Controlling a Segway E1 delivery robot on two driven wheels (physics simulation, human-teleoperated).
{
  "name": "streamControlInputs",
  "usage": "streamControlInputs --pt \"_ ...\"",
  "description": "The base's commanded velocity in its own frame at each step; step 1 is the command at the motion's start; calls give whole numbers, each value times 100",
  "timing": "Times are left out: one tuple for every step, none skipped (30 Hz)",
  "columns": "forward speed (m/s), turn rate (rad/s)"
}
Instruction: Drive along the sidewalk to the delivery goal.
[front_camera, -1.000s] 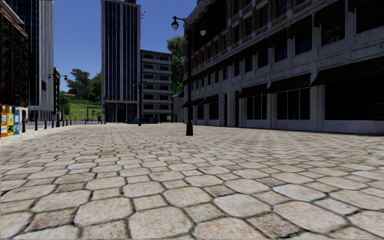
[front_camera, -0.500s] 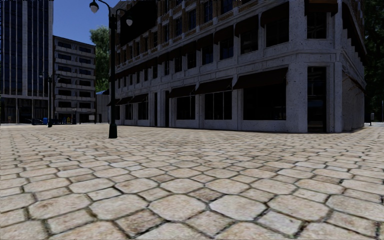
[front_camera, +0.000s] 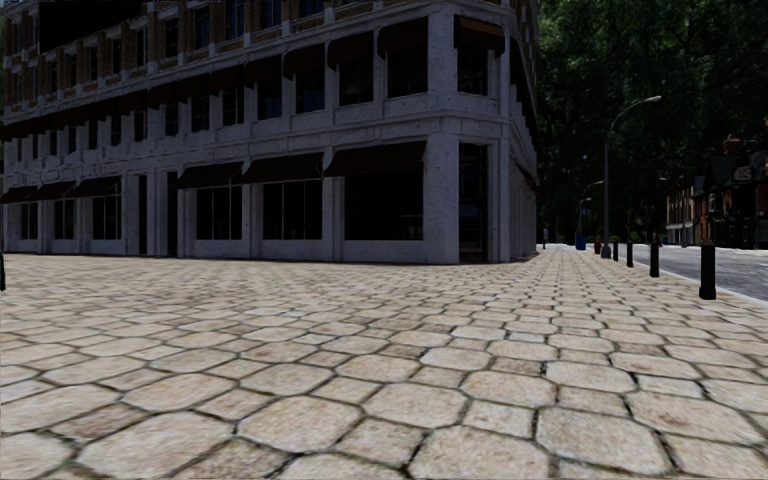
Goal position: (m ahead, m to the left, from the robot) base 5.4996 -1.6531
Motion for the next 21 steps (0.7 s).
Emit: streamControlInputs --pt "126 -81" --pt "126 -81" --pt "126 -81" --pt "126 -81" --pt "126 -81" --pt "126 -81" --pt "126 -81" --pt "126 -80" --pt "126 -80" --pt "126 -67" --pt "126 -59" --pt "126 -57" --pt "126 -57" --pt "126 -57" --pt "126 -57" --pt "126 -55" --pt "126 -3" --pt "126 -3" --pt "126 0" --pt "126 0" --pt "126 0"
